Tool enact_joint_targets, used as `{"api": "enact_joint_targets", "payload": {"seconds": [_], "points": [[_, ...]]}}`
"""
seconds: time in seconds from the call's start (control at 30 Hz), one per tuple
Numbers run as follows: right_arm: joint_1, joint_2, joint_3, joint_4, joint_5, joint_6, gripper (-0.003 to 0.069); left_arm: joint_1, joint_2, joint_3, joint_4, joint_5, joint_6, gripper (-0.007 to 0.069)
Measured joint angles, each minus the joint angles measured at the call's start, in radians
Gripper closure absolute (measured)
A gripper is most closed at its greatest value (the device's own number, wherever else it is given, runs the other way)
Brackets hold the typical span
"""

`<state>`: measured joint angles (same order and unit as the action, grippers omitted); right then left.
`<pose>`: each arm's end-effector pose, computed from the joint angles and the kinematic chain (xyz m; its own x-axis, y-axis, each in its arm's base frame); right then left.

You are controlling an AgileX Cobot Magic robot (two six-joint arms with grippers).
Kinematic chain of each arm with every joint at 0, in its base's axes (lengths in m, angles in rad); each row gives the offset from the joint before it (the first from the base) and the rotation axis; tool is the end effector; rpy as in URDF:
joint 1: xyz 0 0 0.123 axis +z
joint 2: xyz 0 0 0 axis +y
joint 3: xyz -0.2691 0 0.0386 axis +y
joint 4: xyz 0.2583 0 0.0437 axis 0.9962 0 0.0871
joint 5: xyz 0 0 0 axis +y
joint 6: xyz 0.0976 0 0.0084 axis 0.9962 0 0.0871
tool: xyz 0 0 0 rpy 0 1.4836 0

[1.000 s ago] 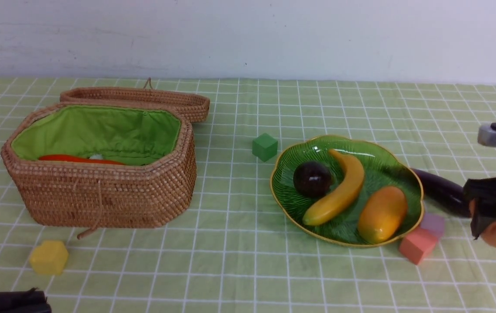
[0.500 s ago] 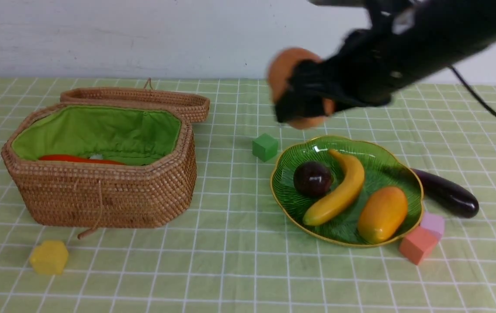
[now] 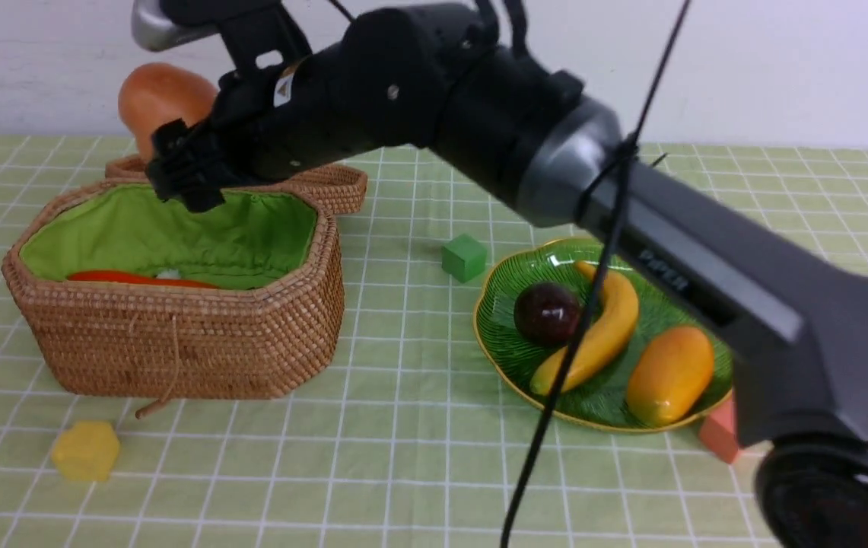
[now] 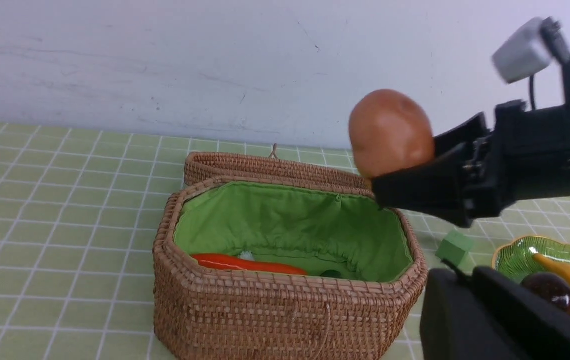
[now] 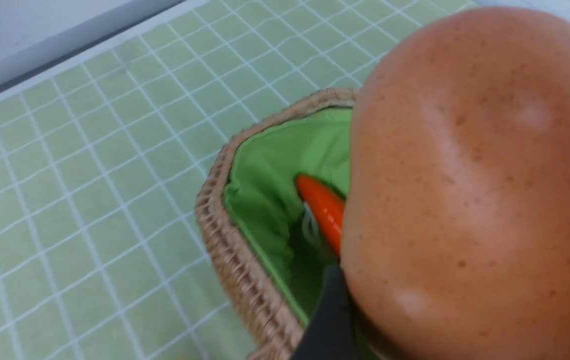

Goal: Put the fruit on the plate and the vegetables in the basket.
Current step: Use the right arm to grab a potato and put it into the left basket, then grab an eggplant with your right arm and place it in the basket on the left.

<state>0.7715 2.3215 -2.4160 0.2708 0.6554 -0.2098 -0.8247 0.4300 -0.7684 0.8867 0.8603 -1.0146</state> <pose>0.3842 0.3960 0.3187 -0.3210 -0.3028 -0.8974 -0.7906 0.6073 0.0779 0.0953 -0.0183 0.3808 -0.2002 -0.1810 -0.9629 0.1457 0.9664 -0.2120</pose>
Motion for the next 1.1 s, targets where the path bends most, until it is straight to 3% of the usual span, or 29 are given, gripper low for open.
{"api": "enact_joint_targets", "payload": {"seconds": [0.23,0.43,0.73,0.93,1.1], "points": [[0.0,0.075,-0.021,-0.034,-0.022,0.0,0.007,0.0,0.0,0.0,-0.008,0.0,-0.002,0.0585],[0.0,0.062,-0.027,-0.079,0.047,0.004,-0.0018,0.0,-0.002,0.0,-0.048,-0.017,-0.002,0.0585],[0.0,-0.043,-0.029,-0.145,0.199,0.051,0.0034,0.0,-0.002,0.0,-0.127,-0.085,0.054,0.0585],[0.0,-0.209,-0.032,-0.295,0.517,0.108,0.0244,0.0,-0.002,0.0,-0.369,-0.129,0.299,0.0585],[-0.001,-0.306,-0.028,-0.458,0.601,0.138,0.0505,0.0,-0.002,0.0,-0.642,-0.134,0.548,0.0585]]}}
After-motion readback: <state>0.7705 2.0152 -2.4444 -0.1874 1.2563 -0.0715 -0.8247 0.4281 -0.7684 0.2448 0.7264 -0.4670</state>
